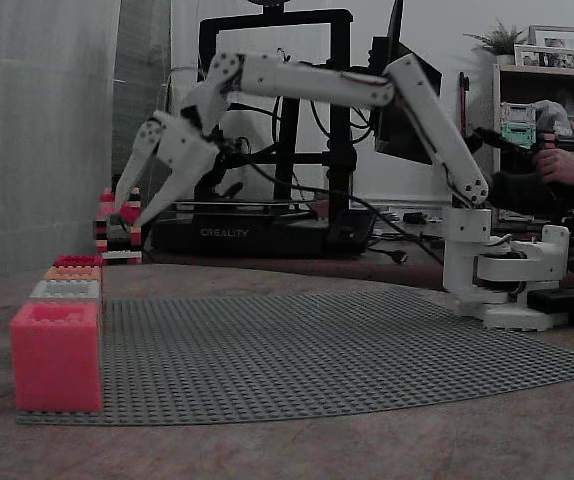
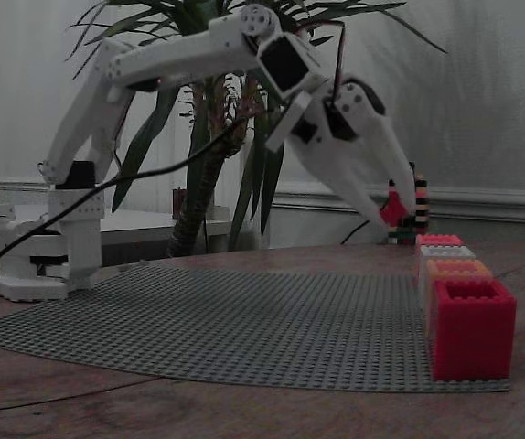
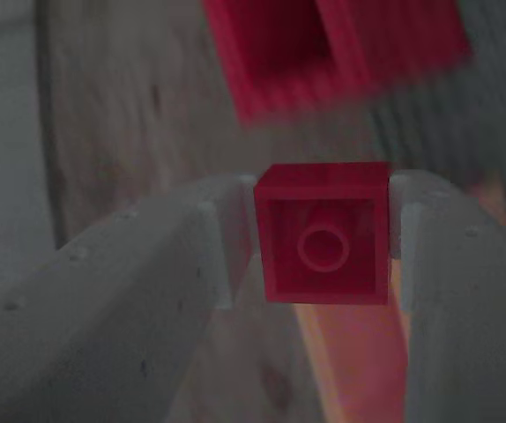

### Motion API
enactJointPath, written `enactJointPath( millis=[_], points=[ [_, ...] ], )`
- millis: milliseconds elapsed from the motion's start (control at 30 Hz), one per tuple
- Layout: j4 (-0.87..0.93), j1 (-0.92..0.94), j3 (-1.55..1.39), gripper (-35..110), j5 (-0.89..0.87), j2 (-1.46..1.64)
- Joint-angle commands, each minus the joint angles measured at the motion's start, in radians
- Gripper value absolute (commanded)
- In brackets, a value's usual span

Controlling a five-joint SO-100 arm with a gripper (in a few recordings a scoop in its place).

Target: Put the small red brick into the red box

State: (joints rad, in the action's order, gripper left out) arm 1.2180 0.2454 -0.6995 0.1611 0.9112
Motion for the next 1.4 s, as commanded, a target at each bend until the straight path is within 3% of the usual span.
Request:
enactJointPath(
  millis=[0, 267, 767, 1367],
  points=[
    [-0.014, 0.067, 0.264, 0, 0.026, -0.054],
    [-0.098, 0.083, 0.491, 0, 0.051, -0.281],
    [-0.164, 0.060, 0.554, 0, 0.063, -0.396],
    [-0.158, 0.028, 0.563, 14, 0.095, -0.410]
  ],
)
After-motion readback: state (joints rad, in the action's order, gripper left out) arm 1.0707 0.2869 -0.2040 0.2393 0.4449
